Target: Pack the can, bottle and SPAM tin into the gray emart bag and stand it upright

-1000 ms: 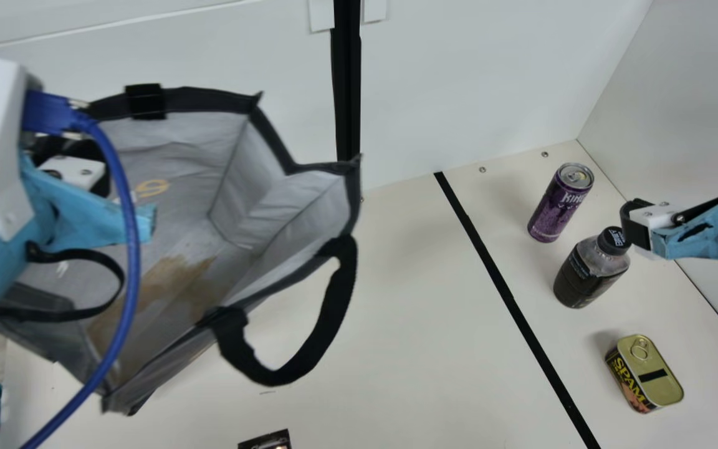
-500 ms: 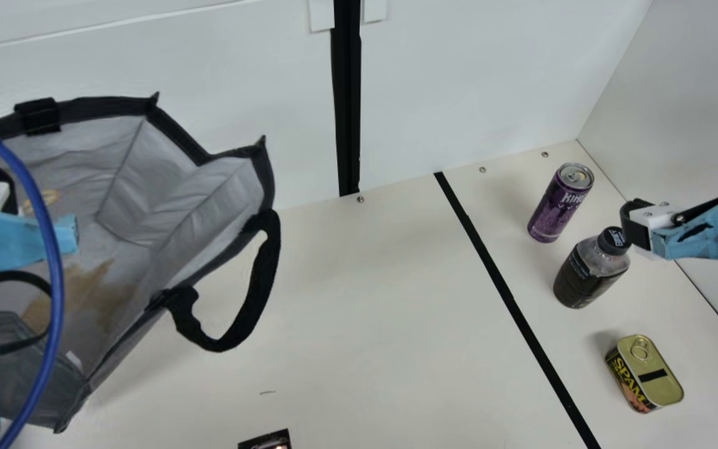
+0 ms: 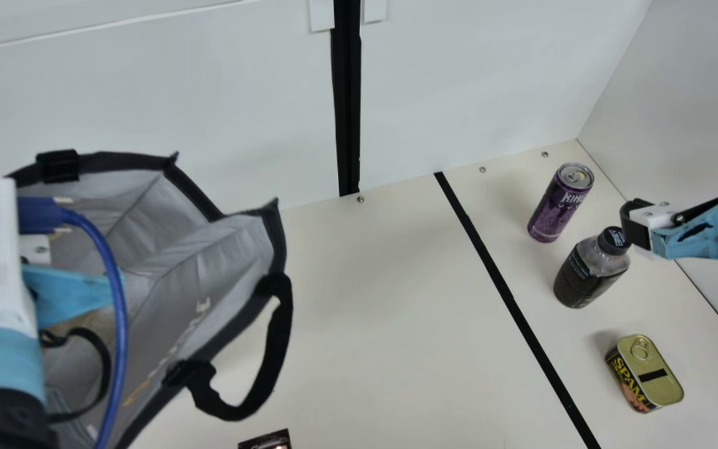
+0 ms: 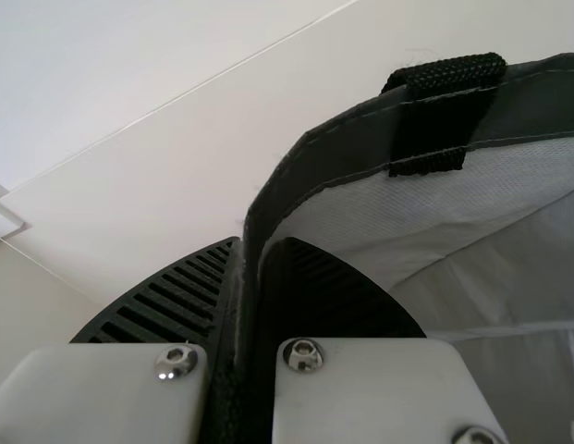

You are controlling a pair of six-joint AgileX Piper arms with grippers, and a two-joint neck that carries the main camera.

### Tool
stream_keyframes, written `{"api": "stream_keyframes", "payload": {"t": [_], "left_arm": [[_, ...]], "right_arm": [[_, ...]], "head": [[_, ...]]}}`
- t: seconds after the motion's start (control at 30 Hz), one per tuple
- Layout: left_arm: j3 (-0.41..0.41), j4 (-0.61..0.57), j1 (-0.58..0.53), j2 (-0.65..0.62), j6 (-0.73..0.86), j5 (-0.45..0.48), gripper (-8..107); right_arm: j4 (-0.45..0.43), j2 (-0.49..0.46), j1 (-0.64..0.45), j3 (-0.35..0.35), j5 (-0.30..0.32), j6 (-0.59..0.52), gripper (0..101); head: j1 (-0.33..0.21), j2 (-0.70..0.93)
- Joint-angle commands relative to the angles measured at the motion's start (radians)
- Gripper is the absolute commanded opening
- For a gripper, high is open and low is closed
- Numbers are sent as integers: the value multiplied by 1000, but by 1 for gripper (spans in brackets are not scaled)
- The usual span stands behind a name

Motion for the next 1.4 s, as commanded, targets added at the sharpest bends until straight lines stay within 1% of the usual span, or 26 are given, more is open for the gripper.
{"api": "stream_keyframes", "payload": {"t": [0.0,0.17,0.37,0.57,0.73,0.93,1.13,1.37], "left_arm": [[50,49,-45,0,-52,25,-8],[121,65,-86,3,-117,35,-8],[179,56,-125,10,-174,35,-8],[211,28,-164,18,-216,35,-8],[219,-21,-194,25,-239,31,-8],[231,-118,-174,27,-249,-47,-8],[236,-244,-121,25,-231,-163,-8],[235,-375,-63,34,-175,-290,-8]], "right_arm": [[0,0,0,0,0,0,95],[0,0,0,0,0,0,95],[-1,0,0,0,0,0,95],[-1,0,0,0,0,0,95],[-1,0,0,0,0,0,95],[-1,0,0,0,0,0,95],[-1,0,0,0,0,0,95],[-1,0,0,0,0,0,95]], "head": [[-23,-1],[-23,-1],[-23,-1],[-23,-1],[-23,-1],[-23,-1],[-23,-1],[-23,-1]]}}
